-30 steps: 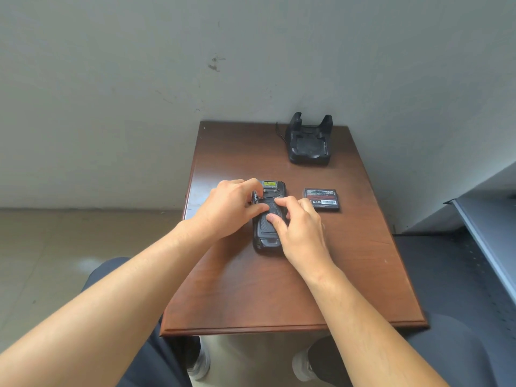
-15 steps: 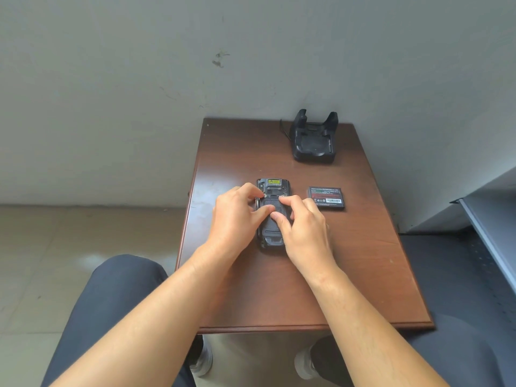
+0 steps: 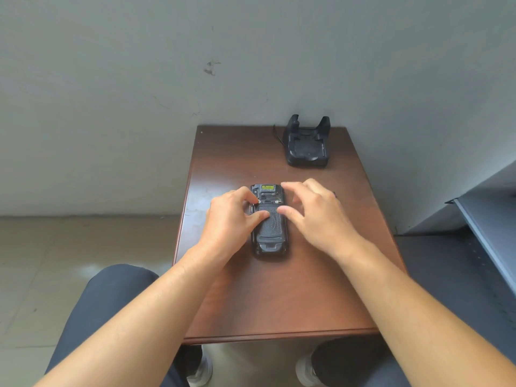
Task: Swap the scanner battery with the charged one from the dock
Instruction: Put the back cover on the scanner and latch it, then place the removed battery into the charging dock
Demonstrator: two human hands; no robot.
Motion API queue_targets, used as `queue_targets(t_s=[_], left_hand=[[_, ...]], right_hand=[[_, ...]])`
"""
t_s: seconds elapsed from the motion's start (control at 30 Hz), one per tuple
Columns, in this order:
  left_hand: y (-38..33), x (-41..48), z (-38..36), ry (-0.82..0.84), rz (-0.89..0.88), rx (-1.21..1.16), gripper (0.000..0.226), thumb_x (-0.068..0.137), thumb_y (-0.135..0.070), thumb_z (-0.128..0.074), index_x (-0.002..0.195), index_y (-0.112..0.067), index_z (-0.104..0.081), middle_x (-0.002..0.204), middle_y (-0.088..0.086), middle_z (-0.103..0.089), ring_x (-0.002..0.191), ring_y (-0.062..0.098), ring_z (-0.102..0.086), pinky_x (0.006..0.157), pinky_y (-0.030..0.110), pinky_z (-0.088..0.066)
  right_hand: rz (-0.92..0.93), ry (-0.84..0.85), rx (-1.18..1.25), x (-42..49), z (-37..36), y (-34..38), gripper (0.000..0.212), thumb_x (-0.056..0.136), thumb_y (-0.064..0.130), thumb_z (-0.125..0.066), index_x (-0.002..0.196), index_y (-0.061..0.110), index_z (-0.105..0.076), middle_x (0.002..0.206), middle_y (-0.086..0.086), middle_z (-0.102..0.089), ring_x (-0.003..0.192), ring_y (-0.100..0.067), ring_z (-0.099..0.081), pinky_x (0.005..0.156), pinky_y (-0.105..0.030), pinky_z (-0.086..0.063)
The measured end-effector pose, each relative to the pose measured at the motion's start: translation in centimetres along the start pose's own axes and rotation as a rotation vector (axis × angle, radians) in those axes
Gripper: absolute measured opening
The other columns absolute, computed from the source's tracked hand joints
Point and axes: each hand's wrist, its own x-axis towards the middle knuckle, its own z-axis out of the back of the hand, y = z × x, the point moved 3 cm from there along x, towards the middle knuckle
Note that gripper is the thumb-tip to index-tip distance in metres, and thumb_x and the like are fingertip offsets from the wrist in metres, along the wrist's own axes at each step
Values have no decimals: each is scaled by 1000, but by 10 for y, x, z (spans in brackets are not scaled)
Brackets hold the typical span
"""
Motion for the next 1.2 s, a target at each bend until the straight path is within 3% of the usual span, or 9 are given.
queue_targets(t_s=[0.1,0.2,0.33,0.53,0.67,0.77,0.9,1.2], left_hand=[[0,-2,-1,-6,12,-6,33,74,-47,-82,97,-26,-70,78,-3,-71,87,21,-68,82,37,-53],[0,-3,0,-1,30,-26,33,74,-47,-82,97,-26,-70,76,-3,-70,86,21,-68,83,39,-53],[-1,-4,1,-3,36,-43,33,74,-46,-83,97,-25,-71,73,-5,-67,85,21,-67,82,39,-54],[-2,-6,2,-16,9,-28,32,76,-45,-82,97,-24,-71,66,-10,-63,79,19,-66,79,37,-53],[-6,-4,2,25,-86,104,32,84,-47,-73,102,-23,-64,82,-6,-63,88,25,-63,77,38,-50],[-11,0,5,56,-136,260,25,90,-45,-64,104,-25,-63,95,-1,-69,94,29,-62,75,37,-48],[-17,7,8,70,-130,372,16,92,-40,-57,102,-28,-61,95,-1,-72,96,31,-60,71,36,-47],[-34,35,22,66,-166,496,25,94,-50,-51,106,-33,-65,109,-11,-66,101,26,-63,71,35,-49]], right_hand=[[36,199,-279,13,22,-22,68,90,48,-68,150,26,-45,133,4,-51,125,-22,-47,100,-43,-50],[17,341,-408,21,36,-38,75,89,48,-69,154,24,-38,144,6,-44,135,-21,-39,105,-41,-45],[-28,468,-444,27,39,-43,63,87,43,-73,144,25,-51,138,7,-50,127,-21,-49,100,-45,-49],[-25,486,-472,36,36,-43,49,86,41,-72,131,25,-61,126,3,-56,113,-24,-59,93,-44,-52],[10,516,-518,42,36,-42,46,84,40,-73,126,26,-62,121,2,-57,110,-24,-59,90,-44,-53],[26,471,-513,45,42,-39,43,83,39,-72,122,26,-63,117,2,-57,106,-24,-60,87,-44,-55],[42,364,-413,54,57,-33,50,80,35,-70,127,22,-61,119,1,-59,107,-25,-61,88,-41,-54],[57,101,-148,94,103,-37,47,76,28,-77,120,20,-64,114,2,-64,103,-21,-61,92,-38,-52]])
